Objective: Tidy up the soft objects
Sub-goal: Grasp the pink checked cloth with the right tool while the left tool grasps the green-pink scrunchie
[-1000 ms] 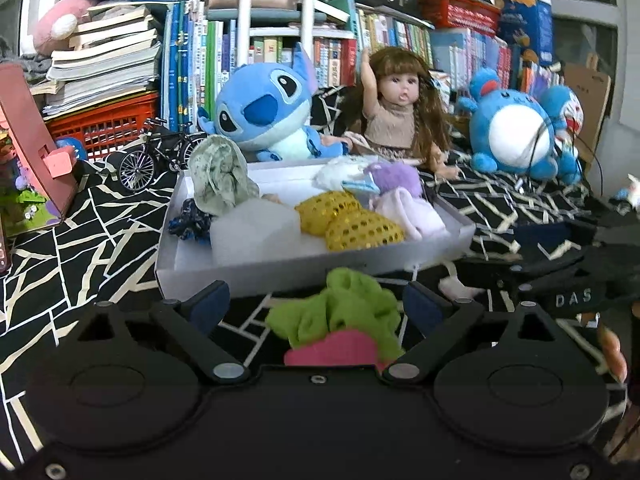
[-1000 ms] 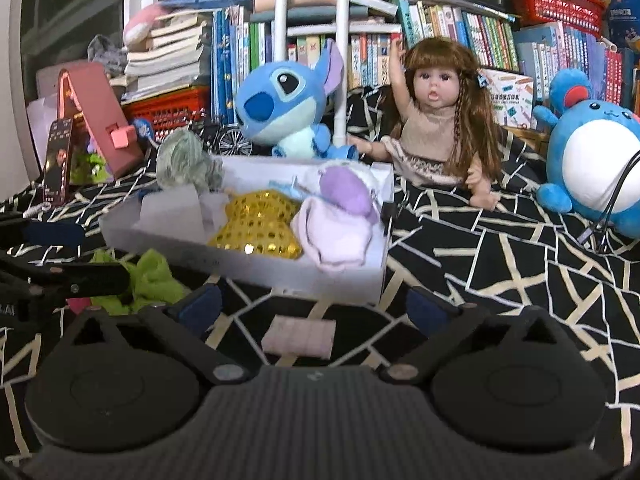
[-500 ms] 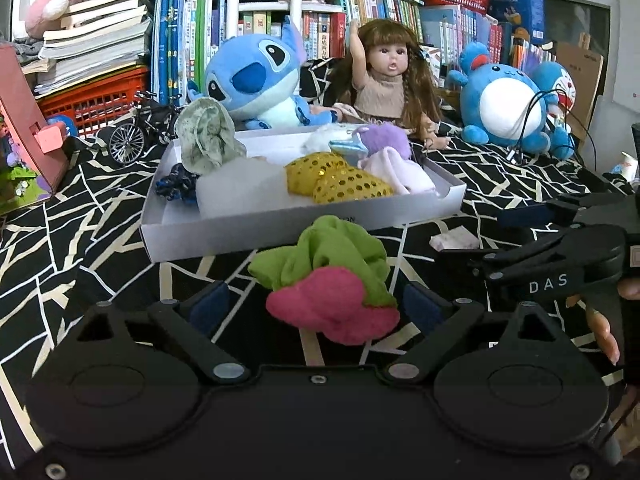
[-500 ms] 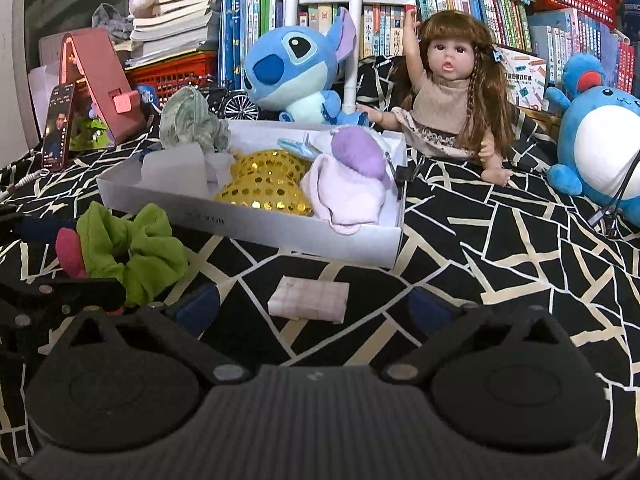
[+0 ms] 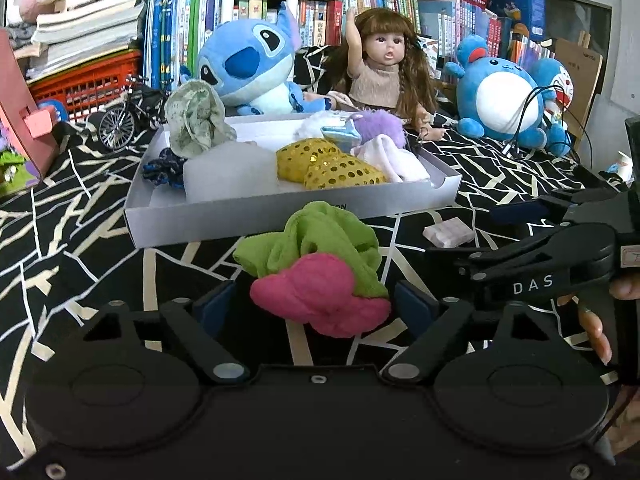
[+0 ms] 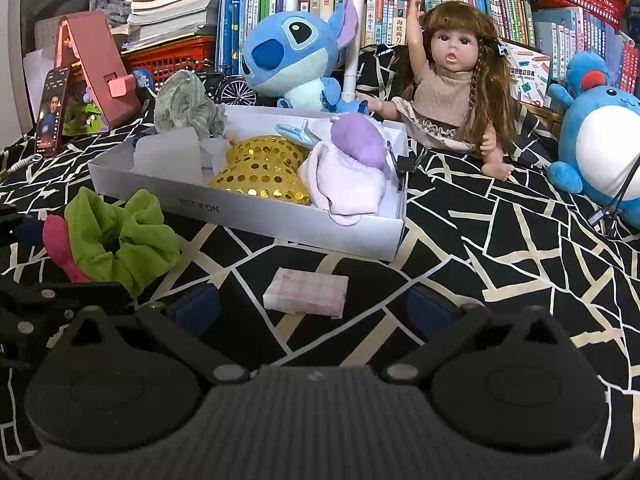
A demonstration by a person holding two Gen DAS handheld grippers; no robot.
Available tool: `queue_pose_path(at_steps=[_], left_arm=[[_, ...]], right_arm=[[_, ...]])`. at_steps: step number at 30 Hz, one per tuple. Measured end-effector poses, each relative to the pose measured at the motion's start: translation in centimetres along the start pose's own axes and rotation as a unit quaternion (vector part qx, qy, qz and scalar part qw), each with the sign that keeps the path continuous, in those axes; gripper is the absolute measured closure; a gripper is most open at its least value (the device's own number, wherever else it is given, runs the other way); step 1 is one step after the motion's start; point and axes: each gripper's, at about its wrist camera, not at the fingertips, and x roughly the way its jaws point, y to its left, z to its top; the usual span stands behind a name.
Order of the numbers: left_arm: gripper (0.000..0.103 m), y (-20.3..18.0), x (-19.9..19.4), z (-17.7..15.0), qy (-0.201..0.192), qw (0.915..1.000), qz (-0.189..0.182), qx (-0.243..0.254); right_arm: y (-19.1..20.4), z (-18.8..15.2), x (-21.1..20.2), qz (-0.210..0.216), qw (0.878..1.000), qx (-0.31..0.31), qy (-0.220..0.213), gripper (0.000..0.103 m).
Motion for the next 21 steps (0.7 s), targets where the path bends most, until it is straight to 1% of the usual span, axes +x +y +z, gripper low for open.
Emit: queue_pose_path(at_steps=[7, 14, 16, 21], left_arm=[[0.03, 0.18, 0.11, -0.08, 0.006, 1.0, -0.007, -0.005], [0.033, 0.03, 0.03, -0.1, 0.006, 0.9999, -0.01, -0.005], [0.035, 0.05, 0.04, -0.1, 0.006, 0.9999, -0.01, -0.005], [0.036, -0.04, 0.02, -0.12, 0.008, 0.9999, -0.012, -0.007]], right_arm=[[0.08, 0.03, 0.23, -0.004, 1.0, -0.003, 0.002, 0.0], [0.2, 0.06, 0.38, -0.01, 1.0, -0.008, 0.0, 0.0], [0.27, 0.0, 0.38, -0.01, 1.0, -0.008, -0.001, 0.001], [0.45, -0.13, 0.35, -0.008, 1.0, -0.011, 0.0, 0.007]])
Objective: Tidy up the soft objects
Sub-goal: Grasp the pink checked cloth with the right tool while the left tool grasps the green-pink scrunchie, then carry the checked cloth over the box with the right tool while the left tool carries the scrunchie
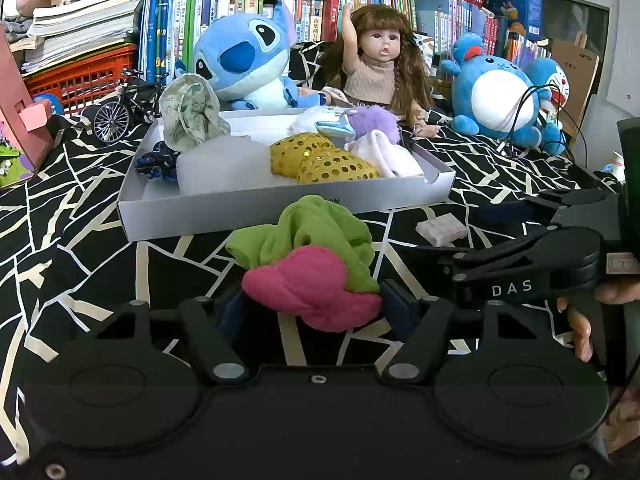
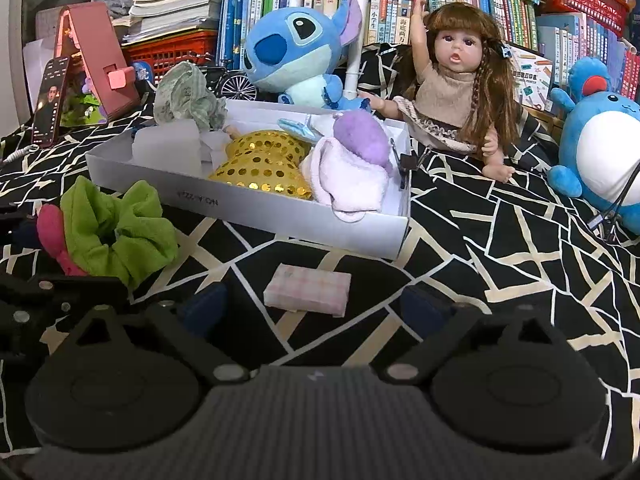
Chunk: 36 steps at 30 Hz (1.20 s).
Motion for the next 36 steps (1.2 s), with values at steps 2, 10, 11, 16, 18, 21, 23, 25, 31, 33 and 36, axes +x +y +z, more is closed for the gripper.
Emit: queue_pose_path(at_steps=[2, 10, 11, 16, 18, 21, 23, 25, 31, 33, 36], left_arm=[[0.036, 0.0, 0.0, 0.0, 0.0, 1.0, 0.0, 0.0], [0.038, -0.2, -0.3, -0.1, -0.011, 0.9999, 0.009, 0.001], [0.038, -0.2, -0.3, -0.2, -0.013, 0.9999, 0.01, 0.002], [0.04, -0.3, -0.5, -0.2, -0.02, 0.9997, 0.016, 0.003], [0.04, -0.3, -0.6, -0.2, -0.022, 0.9996, 0.018, 0.004], [0.04, -0.3, -0.7, -0.2, -0.024, 0.9995, 0.021, 0.004], [0.04, -0.2, -0.7, -0.2, -0.025, 0.9994, 0.022, 0.004], [0.041, -0.2, -0.7, -0.2, -0.026, 0.9994, 0.023, 0.004], [0.043, -0.1, -1.0, -0.1, -0.031, 0.9992, 0.024, 0.001], [0.044, -0.1, -1.1, -0.1, -0.034, 0.9991, 0.026, 0.0], [0.046, 0.0, -1.2, 0.0, -0.038, 0.9989, 0.029, -0.001]], right_arm=[[0.1, 0.0, -0.1, 0.001, 1.0, -0.001, -0.003, 0.009], [0.8, -0.1, -0.5, 0.011, 1.0, -0.013, -0.013, 0.02], [0.8, -0.1, -0.5, 0.013, 1.0, -0.013, -0.014, 0.022], [0.9, 0.0, -0.6, 0.02, 1.0, -0.01, -0.016, 0.036], [0.9, 0.0, -0.6, 0.023, 1.0, -0.007, -0.017, 0.046], [0.9, 0.1, -0.6, 0.025, 1.0, -0.004, -0.017, 0.053], [0.9, 0.1, -0.7, 0.024, 1.0, -0.003, -0.019, 0.054], [0.9, 0.1, -0.8, 0.024, 0.999, -0.002, -0.021, 0.054], [0.9, 0.1, -1.0, 0.024, 0.999, -0.002, -0.027, 0.055], [0.9, 0.2, -1.1, 0.025, 0.999, -0.001, -0.028, 0.055], [1.0, 0.2, -1.2, 0.025, 0.999, 0.0, -0.031, 0.055]])
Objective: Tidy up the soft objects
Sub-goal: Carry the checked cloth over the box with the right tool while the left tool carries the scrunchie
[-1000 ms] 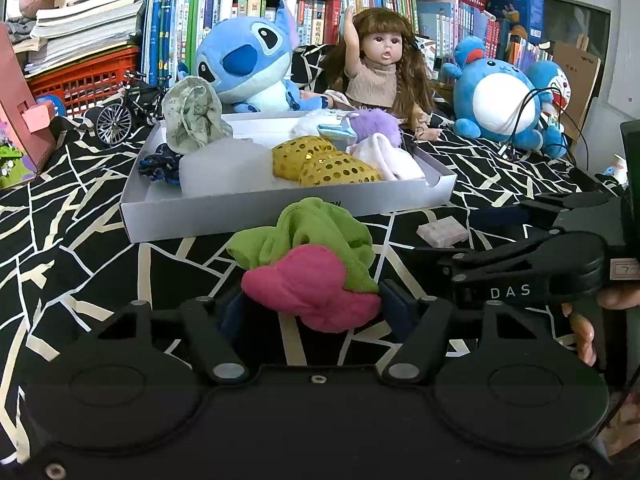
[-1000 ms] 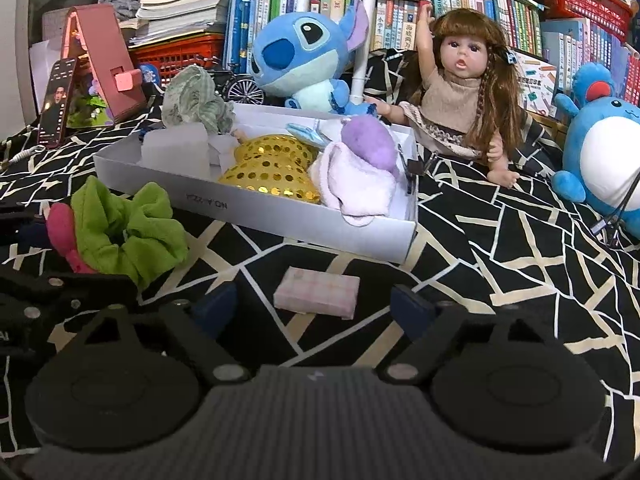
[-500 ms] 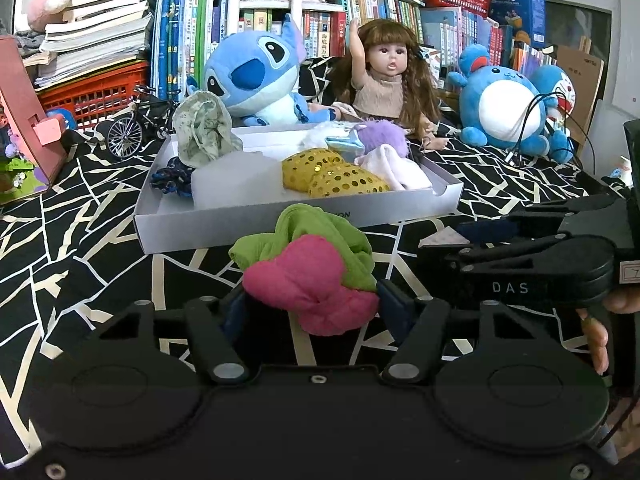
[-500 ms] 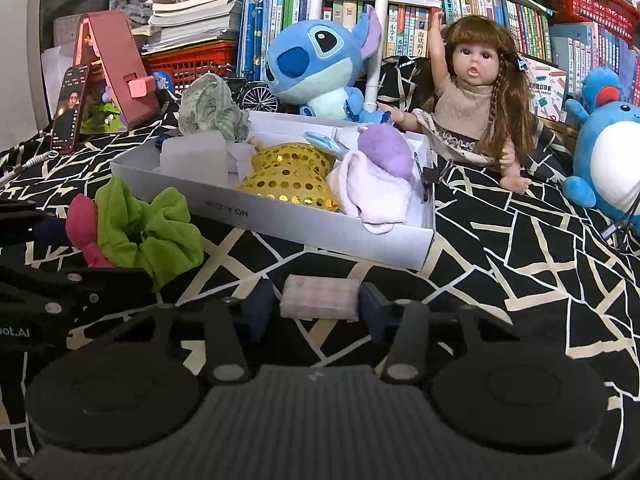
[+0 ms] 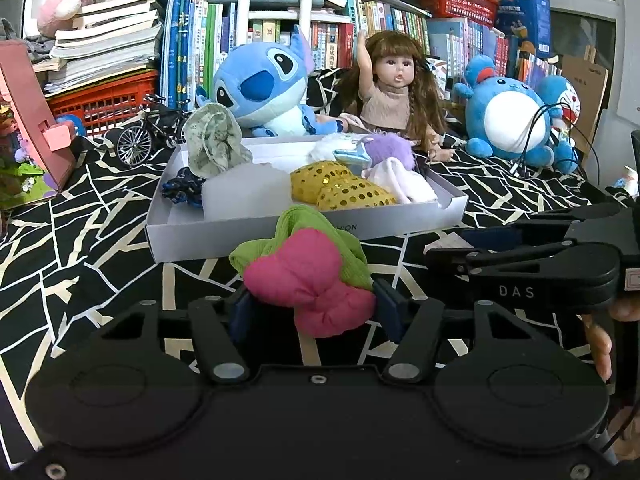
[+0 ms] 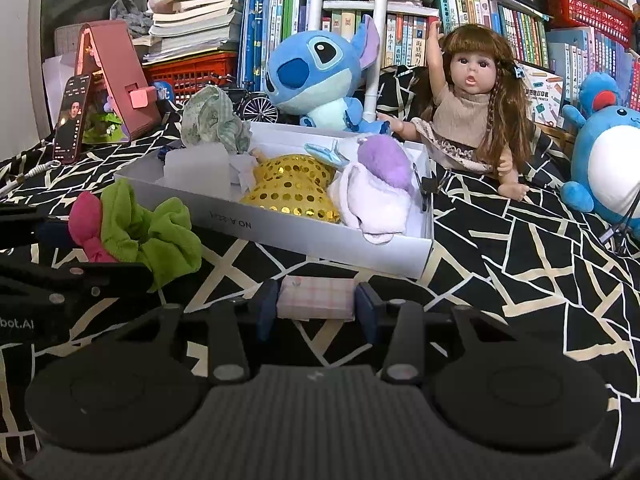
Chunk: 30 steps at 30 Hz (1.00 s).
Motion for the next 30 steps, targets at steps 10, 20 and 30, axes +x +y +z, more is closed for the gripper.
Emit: queue_pose_path(at_steps=[10, 20, 30], left_arm=[[0.051, -0.1, -0.5, 0.6, -0.014, 0.9998, 0.008, 0.008], [0.053, -0.1, -0.8, 1.7, -0.027, 0.9994, 0.018, 0.012], [0.053, 0.0, -1.0, 2.6, -0.036, 0.9992, 0.017, 0.008]], right_arm=[[-0.1, 0.4, -0.2, 0.003, 1.0, 0.004, -0.006, 0.055], [0.0, 1.1, -0.5, 0.006, 1.0, 0.008, -0.016, 0.055], [0.0, 2.0, -0.8, 0.008, 1.0, 0.013, -0.025, 0.055]])
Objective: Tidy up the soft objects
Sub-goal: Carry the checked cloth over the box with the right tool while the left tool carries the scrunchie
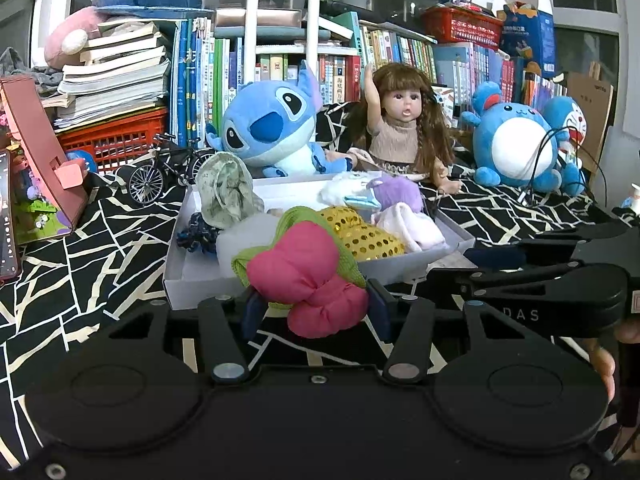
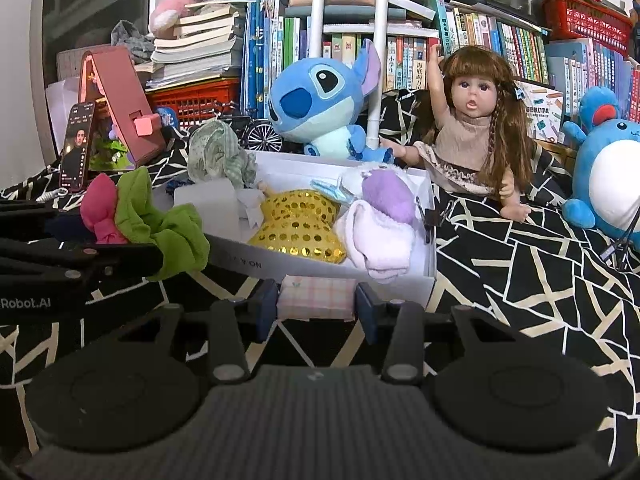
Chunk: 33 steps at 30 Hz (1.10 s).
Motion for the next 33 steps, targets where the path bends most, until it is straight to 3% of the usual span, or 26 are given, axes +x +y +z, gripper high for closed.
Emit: queue_pose_path(at_steps=[33], left_arm=[[0.053, 1.4, -0.4, 3.1, -0.033, 0.999, 0.015, -0.024]], right_arm=[[0.6, 2.8, -0.3, 0.008, 1.0, 0.004, -0.03, 0.055]])
